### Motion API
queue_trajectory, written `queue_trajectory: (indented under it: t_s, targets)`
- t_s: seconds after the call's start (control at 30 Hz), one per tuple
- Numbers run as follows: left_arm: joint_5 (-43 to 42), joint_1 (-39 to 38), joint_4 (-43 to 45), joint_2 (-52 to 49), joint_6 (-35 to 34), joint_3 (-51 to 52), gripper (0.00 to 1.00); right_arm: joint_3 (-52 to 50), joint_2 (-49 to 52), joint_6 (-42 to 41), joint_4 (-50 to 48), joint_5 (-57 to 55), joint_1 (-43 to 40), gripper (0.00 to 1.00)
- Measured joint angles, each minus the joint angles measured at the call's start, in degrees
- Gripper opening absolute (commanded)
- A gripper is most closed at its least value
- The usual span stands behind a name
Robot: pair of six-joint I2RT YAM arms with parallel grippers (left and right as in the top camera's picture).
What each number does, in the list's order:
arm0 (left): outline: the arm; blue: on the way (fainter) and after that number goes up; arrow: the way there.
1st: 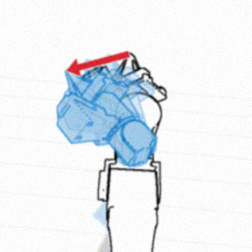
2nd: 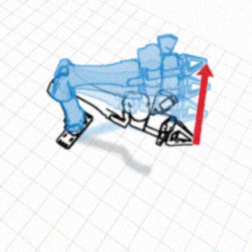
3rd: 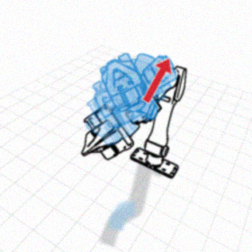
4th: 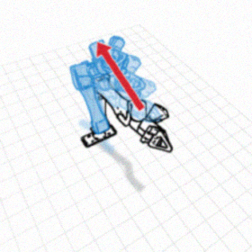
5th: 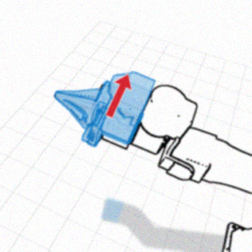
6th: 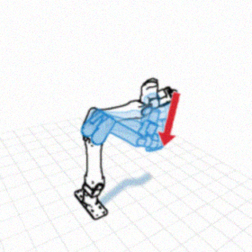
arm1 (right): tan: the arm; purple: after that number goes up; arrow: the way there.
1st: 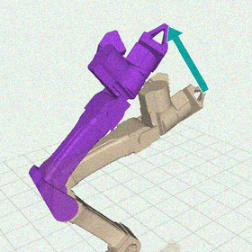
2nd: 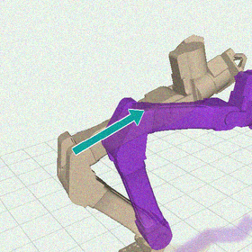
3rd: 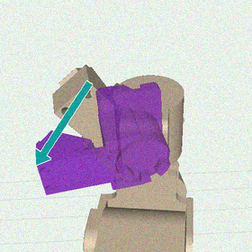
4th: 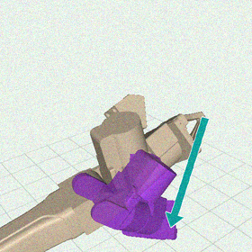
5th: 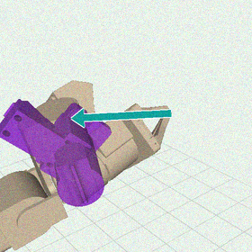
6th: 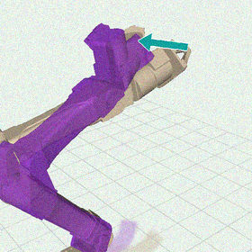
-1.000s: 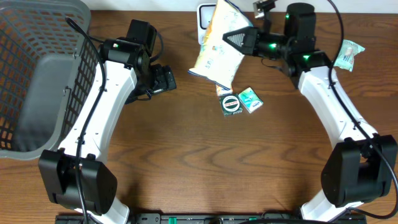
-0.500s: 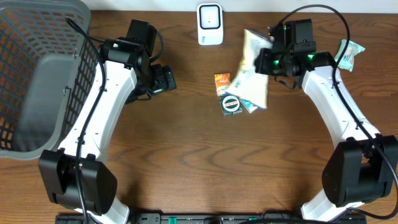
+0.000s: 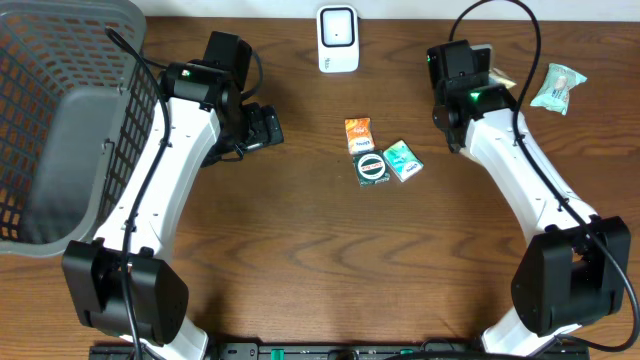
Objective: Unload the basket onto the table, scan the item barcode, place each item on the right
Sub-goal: 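Carry the snack bag right and lower it onto the table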
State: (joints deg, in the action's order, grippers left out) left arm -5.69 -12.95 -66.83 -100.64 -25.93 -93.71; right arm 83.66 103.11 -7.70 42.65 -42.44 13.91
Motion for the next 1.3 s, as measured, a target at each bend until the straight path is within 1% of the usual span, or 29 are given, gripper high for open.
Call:
queue_trajectory:
  t_s: [0.17, 0.27, 0.4, 0.47, 0.53, 0.57, 0.6, 0.67, 0.7, 0.73, 0.77, 0.83, 0.9, 0.93, 1.0, 1.03, 1.17, 1.3]
  targets:
    - [0.00, 0.00, -0.02, 0.00, 0.02, 0.00, 1.00, -3.69, 0.48, -0.72, -1.66, -4.24, -1.31, 0.01]
    - [-0.02, 0.00, 0.00, 0.00, 0.02, 0.00, 1.00, -6.36, 2.51, -1.01, -2.40, -5.11, -1.68, 0.02]
    - [0.00, 0.00, 0.00, 0.00, 0.00, 0.00, 1.00, -7.91, 5.29, -2.01, -1.49, -4.33, -1.36, 0.09]
    - [0.00, 0.00, 0.00, 0.00, 0.02, 0.00, 1.00, -7.93, 5.31, -2.78, -0.52, -2.40, -1.07, 0.09]
    - [-0.02, 0.00, 0.00, 0.00, 0.00, 0.00, 1.00, -7.93, 5.22, -3.85, 0.68, 1.09, -0.74, 0.13]
    - [0.00, 0.00, 0.00, 0.00, 0.00, 0.00, 1.00, -7.93, 5.25, -4.31, 1.18, 3.45, -0.55, 0.16]
    - [0.00, 0.00, 0.00, 0.00, 0.02, 0.00, 1.00, -7.93, 5.25, -4.90, 1.42, 5.86, -0.37, 0.22]
    - [-0.02, 0.00, 0.00, 0.00, 0.00, 0.00, 1.00, -7.93, 5.25, -6.25, 1.22, 10.47, -0.02, 0.42]
    - [-0.02, 0.00, 0.00, 0.00, 0.02, 0.00, 1.00, -7.93, 5.25, -6.84, 1.14, 12.55, 0.22, 0.50]
    - [0.00, 0.00, 0.00, 0.00, 0.02, 0.00, 1.00, -7.93, 5.25, -8.00, 1.09, 15.02, 0.59, 0.51]
    - [0.00, 0.00, 0.00, 0.00, 0.02, 0.00, 1.00, -7.93, 5.25, -8.46, 1.18, 16.63, 0.90, 0.56]
    - [0.00, 0.00, 0.00, 0.00, 0.02, 0.00, 1.00, -7.85, 5.25, -9.62, 2.27, 19.34, 1.60, 0.71]
    - [0.00, 0.00, -0.02, 0.00, 0.00, 0.00, 1.00, -6.93, 5.25, -10.93, 5.09, 21.84, 2.38, 0.71]
    - [0.00, 0.00, 0.00, 0.00, 0.02, 0.00, 1.00, -6.16, 5.25, -11.21, 6.23, 22.86, 2.45, 0.75]
    - [0.00, 0.00, 0.00, 0.00, 0.02, 0.00, 1.00, -3.65, 5.22, -11.58, 8.33, 25.55, 2.45, 0.79]
    - [-0.02, 0.00, 0.00, 0.00, 0.02, 0.00, 1.00, -2.25, 5.16, -11.76, 8.92, 26.84, 2.40, 0.81]
    - [-0.02, 0.00, 0.00, 0.00, 0.02, 0.00, 1.00, 2.01, 4.72, -12.31, 10.80, 32.35, 2.40, 0.98]
    - [0.00, 0.00, 0.00, 0.00, 0.02, 0.00, 1.00, 3.56, 4.09, -12.41, 11.87, 41.11, 2.40, 0.99]
